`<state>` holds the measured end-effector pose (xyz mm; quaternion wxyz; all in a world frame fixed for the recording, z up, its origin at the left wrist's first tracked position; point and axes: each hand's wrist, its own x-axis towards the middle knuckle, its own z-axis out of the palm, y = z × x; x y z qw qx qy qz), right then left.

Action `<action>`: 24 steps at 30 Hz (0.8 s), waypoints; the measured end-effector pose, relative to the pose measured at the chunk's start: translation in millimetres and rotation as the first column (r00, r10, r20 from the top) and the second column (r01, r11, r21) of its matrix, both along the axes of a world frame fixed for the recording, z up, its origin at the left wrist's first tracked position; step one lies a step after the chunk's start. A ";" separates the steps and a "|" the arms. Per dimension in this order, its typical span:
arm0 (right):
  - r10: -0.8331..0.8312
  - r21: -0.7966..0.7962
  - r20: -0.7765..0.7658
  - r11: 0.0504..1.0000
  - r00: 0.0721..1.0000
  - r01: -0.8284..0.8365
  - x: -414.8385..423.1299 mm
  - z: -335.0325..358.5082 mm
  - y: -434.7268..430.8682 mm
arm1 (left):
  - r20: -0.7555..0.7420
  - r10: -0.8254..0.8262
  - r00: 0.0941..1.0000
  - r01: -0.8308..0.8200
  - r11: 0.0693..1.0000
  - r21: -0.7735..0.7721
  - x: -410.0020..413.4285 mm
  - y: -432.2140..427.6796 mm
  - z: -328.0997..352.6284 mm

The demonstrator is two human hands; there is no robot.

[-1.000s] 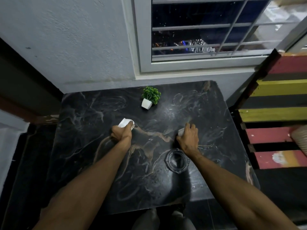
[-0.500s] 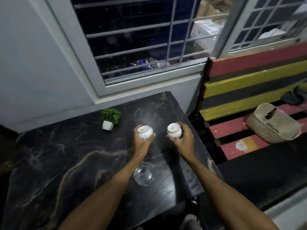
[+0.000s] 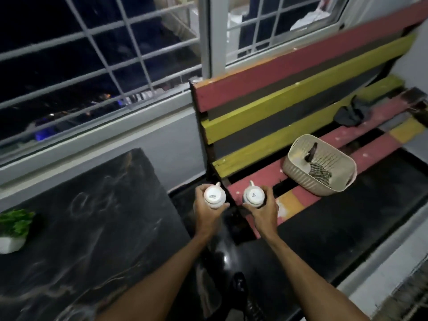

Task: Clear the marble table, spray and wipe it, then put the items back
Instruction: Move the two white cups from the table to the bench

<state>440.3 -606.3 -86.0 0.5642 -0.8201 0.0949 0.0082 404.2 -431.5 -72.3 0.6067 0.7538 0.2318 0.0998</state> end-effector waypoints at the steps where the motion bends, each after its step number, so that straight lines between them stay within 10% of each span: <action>1: -0.006 -0.013 -0.007 1.000 1.000 0.006 15.5 -13.0 -13.7 | -0.001 0.003 1.000 -0.003 1.000 0.008 15.9 -16.2 -10.9; 13: 0.021 -0.110 -0.045 0.994 0.999 -0.026 169.6 -202.3 -70.9 | -0.187 0.030 0.982 0.001 0.987 0.161 150.9 -94.2 -224.4; 24: 0.088 -0.107 0.013 0.990 0.996 -0.086 199.5 -243.5 -82.1 | -0.244 0.101 0.964 -0.033 0.963 0.267 172.1 -113.0 -271.7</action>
